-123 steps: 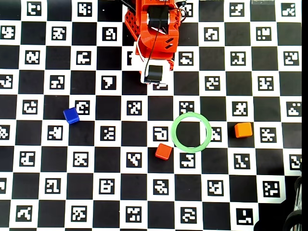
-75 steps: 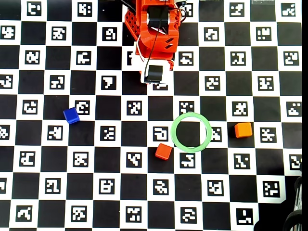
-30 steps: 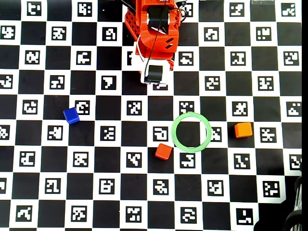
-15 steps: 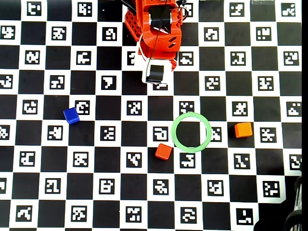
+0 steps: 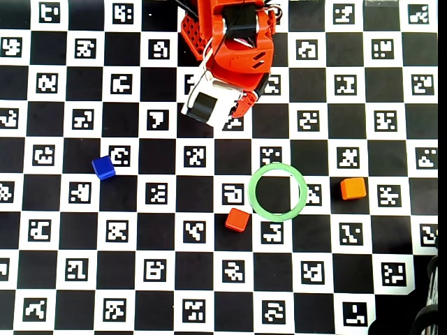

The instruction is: Grab the red cube then put it in the green circle then put the blue cube on top and finally the orange cube on top

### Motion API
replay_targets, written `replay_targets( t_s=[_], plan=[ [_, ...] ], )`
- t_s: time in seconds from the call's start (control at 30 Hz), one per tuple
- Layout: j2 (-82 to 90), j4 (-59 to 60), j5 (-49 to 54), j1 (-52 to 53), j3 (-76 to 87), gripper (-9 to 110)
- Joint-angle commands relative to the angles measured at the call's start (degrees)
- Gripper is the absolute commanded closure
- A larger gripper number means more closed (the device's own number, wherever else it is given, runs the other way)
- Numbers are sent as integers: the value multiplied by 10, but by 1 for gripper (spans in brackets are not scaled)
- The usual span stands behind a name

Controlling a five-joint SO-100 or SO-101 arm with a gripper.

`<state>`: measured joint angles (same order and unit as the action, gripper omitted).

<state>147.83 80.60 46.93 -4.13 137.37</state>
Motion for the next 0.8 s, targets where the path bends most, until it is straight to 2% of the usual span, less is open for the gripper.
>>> replay_targets(
  t_s=[0.0,0.2,0.3,0.77],
  plan=[
    [-88,33,-109,0,-148,106],
    [-207,83,-248,4,-308,104],
    [-257,97,-330,7,-367,96],
    [-494,110,-514,-4,-585,62]
  ],
)
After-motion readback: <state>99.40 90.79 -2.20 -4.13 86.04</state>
